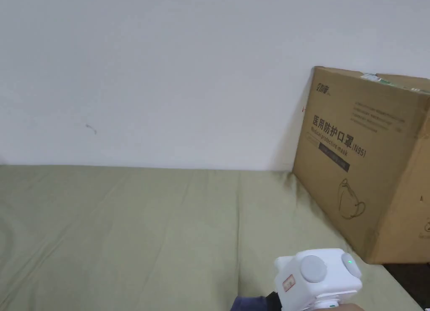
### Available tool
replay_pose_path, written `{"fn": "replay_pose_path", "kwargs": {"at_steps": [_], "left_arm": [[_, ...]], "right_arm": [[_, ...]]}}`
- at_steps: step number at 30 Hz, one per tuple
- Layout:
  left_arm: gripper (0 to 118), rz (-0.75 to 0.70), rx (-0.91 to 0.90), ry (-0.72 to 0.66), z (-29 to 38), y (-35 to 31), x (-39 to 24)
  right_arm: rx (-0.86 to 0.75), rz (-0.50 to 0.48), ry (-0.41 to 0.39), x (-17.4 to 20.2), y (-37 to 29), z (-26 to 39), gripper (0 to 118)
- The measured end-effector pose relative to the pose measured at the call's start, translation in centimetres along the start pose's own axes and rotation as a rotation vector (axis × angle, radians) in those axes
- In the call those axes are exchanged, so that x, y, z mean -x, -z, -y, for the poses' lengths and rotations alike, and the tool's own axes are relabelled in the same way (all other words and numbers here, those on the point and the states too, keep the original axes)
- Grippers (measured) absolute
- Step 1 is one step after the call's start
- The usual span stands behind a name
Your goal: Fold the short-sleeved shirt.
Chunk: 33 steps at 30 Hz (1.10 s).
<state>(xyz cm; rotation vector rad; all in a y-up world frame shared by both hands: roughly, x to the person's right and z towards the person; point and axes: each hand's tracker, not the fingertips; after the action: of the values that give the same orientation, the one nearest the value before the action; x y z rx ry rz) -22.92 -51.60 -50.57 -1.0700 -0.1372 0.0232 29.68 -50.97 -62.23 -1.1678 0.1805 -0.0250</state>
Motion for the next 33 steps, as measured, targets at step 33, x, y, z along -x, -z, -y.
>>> {"fn": "replay_pose_path", "kwargs": {"at_steps": [33], "left_arm": [[3, 0.005, -0.798, 0.068, -19.9, -39.4, -9.3]], "right_arm": [[-0.928, 0.027, 0.087, 3.2, -52.2, -7.4, 6]]}}
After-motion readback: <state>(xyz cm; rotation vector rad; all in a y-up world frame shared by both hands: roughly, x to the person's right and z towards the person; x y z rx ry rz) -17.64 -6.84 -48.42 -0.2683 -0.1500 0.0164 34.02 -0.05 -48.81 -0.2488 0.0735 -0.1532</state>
